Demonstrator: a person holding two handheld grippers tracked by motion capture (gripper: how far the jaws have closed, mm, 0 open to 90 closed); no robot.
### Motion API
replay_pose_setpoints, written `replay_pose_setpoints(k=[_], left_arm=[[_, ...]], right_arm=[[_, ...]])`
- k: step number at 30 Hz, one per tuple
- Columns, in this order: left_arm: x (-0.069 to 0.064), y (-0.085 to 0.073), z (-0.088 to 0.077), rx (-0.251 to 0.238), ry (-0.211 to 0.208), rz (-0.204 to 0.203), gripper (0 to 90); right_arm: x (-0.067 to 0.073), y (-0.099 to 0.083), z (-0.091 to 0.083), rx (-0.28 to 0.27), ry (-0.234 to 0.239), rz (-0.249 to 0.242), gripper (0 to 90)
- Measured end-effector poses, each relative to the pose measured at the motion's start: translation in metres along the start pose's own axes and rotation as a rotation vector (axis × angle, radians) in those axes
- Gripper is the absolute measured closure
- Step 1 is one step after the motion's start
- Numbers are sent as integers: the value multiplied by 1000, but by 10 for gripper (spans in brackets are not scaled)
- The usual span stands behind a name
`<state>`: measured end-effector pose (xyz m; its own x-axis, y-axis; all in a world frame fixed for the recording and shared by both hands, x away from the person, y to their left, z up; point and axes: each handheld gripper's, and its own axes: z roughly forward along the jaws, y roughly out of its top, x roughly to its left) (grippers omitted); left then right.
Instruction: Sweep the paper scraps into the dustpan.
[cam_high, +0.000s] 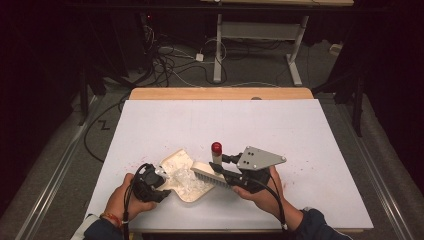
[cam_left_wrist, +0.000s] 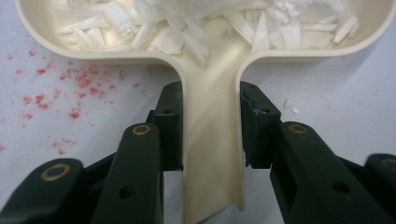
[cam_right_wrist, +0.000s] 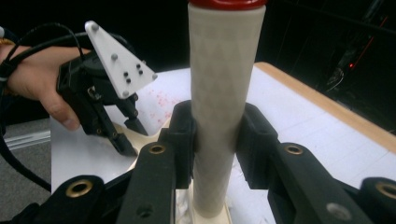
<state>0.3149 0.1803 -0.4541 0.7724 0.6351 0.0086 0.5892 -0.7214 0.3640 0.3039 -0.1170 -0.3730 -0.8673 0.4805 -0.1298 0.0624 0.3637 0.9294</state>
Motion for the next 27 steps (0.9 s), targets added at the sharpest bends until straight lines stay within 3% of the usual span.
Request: replay_pose_setpoints(k=[6, 9, 15, 18, 21, 27], left_arm=[[0, -1, 0, -1, 0, 0, 630], [0, -1, -1, 1, 1, 0, 630], [-1, 0, -1, 8, 5, 2, 630], [-1, 0, -1, 8, 6, 1, 630], [-1, 0, -1, 8, 4, 0, 630], [-2, 0, -1, 8, 6, -3, 630]], right_arm=[[-8, 7, -12, -33, -37, 12, 705], [-14, 8, -19, -43, -80, 13, 705], [-20, -4, -12, 30, -165, -40, 705], [-19, -10, -5, 65, -153, -37, 705], [-13, -10, -1, 68, -103, -17, 705], [7, -3, 6, 30, -10, 14, 705]])
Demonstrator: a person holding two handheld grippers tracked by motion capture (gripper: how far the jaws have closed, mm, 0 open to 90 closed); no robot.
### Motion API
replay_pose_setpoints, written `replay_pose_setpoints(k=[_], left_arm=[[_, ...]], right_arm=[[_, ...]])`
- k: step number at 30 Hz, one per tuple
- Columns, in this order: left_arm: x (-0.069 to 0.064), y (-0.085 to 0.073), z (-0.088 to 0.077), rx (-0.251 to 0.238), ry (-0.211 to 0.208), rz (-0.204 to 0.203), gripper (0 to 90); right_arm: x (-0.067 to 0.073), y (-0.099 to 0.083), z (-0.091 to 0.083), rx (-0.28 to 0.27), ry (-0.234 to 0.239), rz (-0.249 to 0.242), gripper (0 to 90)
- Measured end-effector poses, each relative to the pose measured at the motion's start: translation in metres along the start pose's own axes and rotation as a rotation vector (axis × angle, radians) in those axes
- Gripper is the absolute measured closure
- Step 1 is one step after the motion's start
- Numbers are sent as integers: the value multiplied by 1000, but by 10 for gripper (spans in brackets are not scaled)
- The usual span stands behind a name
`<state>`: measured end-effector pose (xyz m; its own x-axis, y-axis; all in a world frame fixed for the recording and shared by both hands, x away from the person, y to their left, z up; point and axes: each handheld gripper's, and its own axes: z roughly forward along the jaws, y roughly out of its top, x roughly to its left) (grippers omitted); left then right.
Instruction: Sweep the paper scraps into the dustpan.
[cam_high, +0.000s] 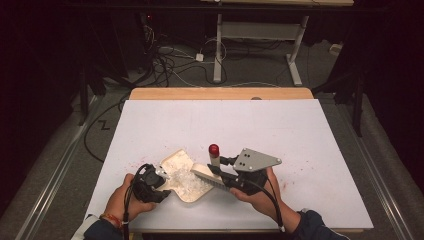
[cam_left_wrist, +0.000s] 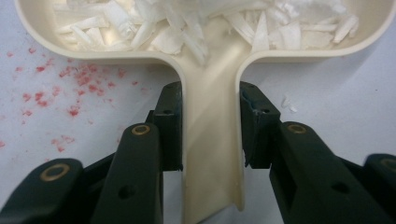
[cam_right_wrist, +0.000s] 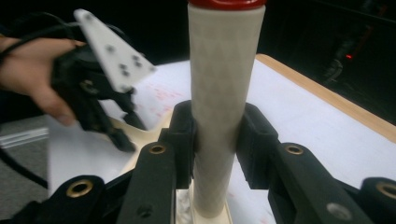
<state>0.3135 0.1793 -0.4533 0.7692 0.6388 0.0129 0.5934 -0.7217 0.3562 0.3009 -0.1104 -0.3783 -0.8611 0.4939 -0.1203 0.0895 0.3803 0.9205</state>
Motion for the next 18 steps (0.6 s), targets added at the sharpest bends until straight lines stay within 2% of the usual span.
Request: replay_pose_setpoints(k=[3, 6, 13, 16, 18], left_arm=[[0, 0, 0, -2, 1, 1, 630], [0, -1, 0, -4, 2, 0, 630], [2, -1, -3, -7, -6, -13, 630], [3, -1, -4, -10, -13, -30, 630], [4, -1, -5, 4, -8, -33, 630]], right_arm=[[7, 4, -3, -29, 22, -16, 706], [6, 7, -9, -41, 16, -29, 705], [-8, 11, -19, -63, -30, -39, 705], [-18, 11, -22, -69, -51, -22, 705], [-26, 11, -21, -74, -79, -13, 705]])
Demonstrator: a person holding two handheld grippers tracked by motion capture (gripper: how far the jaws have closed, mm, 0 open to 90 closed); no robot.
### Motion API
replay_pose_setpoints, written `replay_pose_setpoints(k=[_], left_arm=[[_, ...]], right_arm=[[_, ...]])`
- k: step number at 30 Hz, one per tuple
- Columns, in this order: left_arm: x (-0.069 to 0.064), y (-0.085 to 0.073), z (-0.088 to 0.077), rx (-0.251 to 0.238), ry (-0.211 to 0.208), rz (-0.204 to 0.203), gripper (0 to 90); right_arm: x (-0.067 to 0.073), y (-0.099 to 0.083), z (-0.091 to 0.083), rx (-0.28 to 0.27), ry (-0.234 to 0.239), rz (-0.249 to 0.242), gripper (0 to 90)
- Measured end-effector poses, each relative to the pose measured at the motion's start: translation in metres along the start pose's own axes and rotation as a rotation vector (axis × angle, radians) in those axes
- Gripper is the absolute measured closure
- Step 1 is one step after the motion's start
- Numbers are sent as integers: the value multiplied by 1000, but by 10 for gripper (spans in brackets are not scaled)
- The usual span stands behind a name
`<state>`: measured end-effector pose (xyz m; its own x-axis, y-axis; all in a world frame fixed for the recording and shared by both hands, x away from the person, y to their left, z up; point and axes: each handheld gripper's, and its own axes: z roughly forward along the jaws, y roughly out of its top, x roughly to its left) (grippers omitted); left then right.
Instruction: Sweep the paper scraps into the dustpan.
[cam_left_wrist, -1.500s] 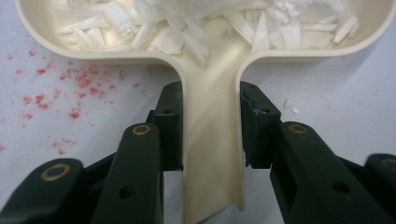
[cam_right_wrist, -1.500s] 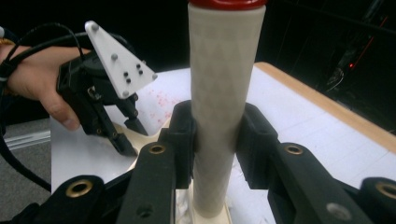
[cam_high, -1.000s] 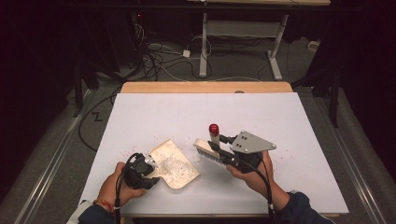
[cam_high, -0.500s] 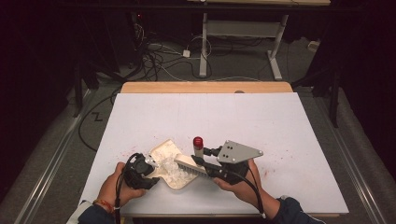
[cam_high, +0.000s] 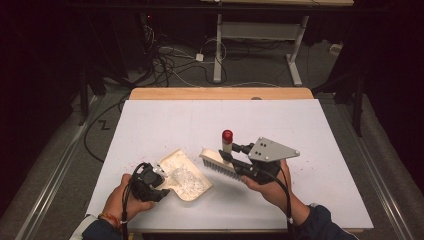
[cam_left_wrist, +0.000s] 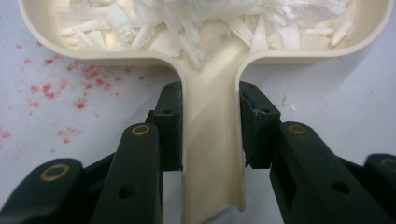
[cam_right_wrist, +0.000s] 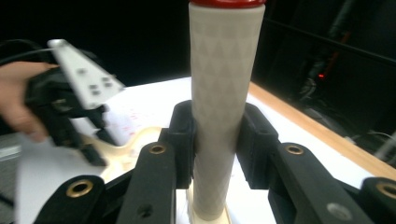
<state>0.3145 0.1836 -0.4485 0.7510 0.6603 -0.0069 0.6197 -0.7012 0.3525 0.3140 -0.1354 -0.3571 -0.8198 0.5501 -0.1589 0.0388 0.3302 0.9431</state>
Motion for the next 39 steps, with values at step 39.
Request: replay_pose_setpoints(k=[39], left_arm=[[23, -10, -2, 35, 3, -36, 630]], right_arm=[[11, 10, 118, -3, 163, 26, 706]])
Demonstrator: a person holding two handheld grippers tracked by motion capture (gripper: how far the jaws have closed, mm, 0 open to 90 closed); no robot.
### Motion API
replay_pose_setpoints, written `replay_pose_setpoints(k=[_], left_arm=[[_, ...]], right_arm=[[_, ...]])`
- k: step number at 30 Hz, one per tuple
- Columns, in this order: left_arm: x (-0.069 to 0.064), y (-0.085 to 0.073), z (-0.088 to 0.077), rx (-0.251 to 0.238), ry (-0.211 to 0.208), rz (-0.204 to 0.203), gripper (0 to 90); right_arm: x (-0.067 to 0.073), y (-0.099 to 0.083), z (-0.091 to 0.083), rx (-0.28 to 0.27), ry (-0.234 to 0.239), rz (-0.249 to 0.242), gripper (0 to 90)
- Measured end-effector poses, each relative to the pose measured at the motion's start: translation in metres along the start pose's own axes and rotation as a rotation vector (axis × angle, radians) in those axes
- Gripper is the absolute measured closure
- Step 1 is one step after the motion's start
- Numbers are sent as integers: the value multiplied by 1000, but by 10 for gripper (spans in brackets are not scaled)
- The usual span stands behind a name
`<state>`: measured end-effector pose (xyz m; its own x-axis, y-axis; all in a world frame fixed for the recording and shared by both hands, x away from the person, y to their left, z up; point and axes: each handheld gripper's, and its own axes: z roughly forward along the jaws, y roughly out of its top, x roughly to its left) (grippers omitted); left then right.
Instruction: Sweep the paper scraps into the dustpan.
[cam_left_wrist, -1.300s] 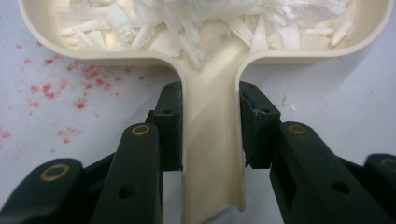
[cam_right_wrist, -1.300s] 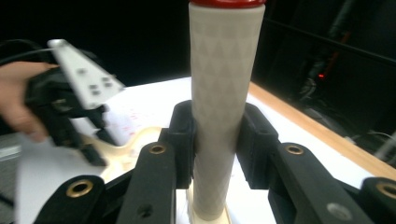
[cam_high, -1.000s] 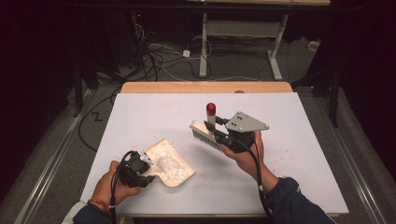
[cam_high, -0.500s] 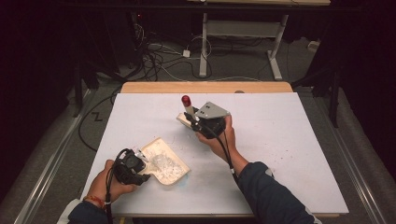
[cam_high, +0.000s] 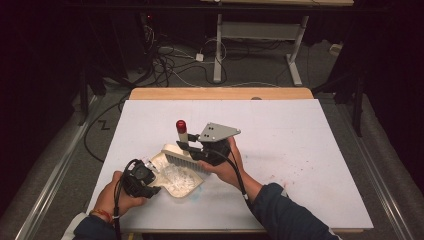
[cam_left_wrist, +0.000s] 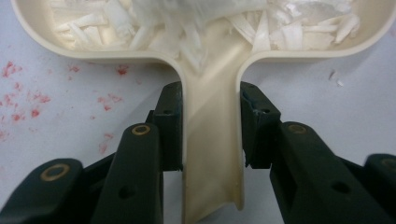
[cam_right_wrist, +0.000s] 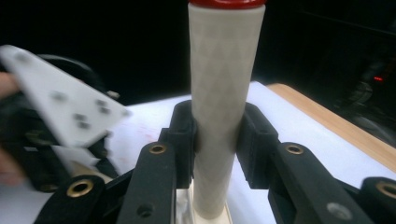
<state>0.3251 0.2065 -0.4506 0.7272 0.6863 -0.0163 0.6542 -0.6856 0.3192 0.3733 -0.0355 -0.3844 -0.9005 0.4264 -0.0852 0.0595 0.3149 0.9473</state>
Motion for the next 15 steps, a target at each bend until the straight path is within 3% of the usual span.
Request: replay_pose_setpoints(k=[2, 7, 10, 15], left_arm=[[0, 0, 0, -4, 0, -2, 629], [0, 0, 0, -4, 1, -3, 629], [-1, 0, 0, -3, 0, -4, 629], [0, -1, 0, 1, 2, 2, 629]], right_arm=[[5, 5, -5, -9, 10, -19, 706], [5, 15, -20, -31, -31, -55, 705], [0, 18, -27, -30, -84, -78, 705], [-11, 11, -35, 22, -190, -106, 705]])
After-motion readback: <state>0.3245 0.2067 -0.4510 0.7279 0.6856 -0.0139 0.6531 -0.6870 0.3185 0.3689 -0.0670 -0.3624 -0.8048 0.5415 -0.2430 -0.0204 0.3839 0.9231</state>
